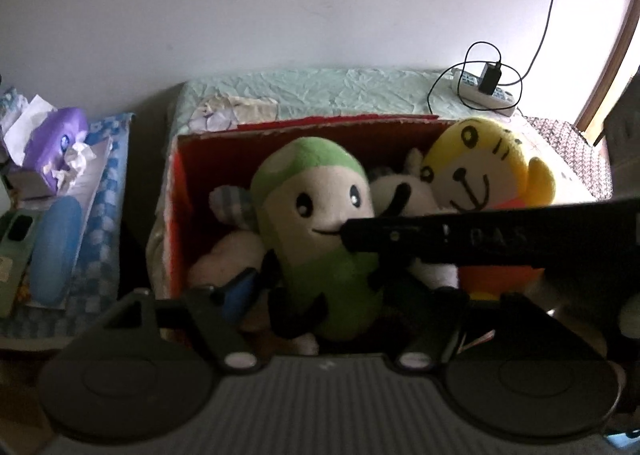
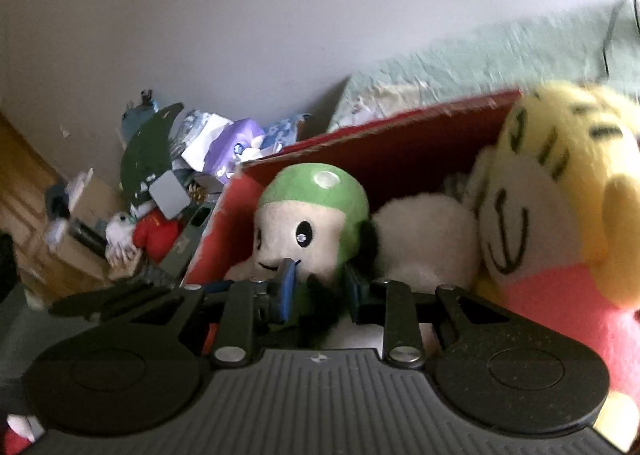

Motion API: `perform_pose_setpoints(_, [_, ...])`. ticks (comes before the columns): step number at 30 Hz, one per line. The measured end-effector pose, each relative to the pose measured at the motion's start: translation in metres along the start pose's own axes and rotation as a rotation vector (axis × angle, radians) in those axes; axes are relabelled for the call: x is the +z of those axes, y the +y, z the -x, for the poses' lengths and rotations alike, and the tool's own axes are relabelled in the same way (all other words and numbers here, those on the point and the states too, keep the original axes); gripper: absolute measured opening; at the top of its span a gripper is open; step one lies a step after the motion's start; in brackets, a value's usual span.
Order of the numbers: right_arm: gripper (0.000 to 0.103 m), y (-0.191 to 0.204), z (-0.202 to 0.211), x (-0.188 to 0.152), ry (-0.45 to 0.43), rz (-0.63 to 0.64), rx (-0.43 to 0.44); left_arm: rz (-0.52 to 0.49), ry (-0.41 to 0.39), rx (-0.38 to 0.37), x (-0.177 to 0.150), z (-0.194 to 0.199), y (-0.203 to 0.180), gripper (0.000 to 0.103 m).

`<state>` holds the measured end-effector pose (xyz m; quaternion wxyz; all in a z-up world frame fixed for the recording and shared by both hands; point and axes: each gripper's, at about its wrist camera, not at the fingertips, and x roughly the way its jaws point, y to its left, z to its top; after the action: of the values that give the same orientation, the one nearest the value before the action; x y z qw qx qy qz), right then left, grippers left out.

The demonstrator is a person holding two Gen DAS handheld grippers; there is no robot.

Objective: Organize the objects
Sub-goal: 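Open the right gripper to release the mushroom plush inside the box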

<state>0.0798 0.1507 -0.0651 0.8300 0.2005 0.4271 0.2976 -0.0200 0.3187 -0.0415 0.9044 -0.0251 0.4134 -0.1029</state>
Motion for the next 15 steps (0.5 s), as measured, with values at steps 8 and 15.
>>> perform_pose_setpoints(8, [0.031,-0.01,0.012,-0.013,0.011,-0.011,0.05,-0.007,0.025,0.01,0.001,-0.008,-0.011,0.08])
perform_pose_setpoints(15, [0.031,-0.007,0.012,-0.011,0.01,-0.013,0.037,-0.02,0.041,0.047,0.003,-0.015,-0.018,0.083])
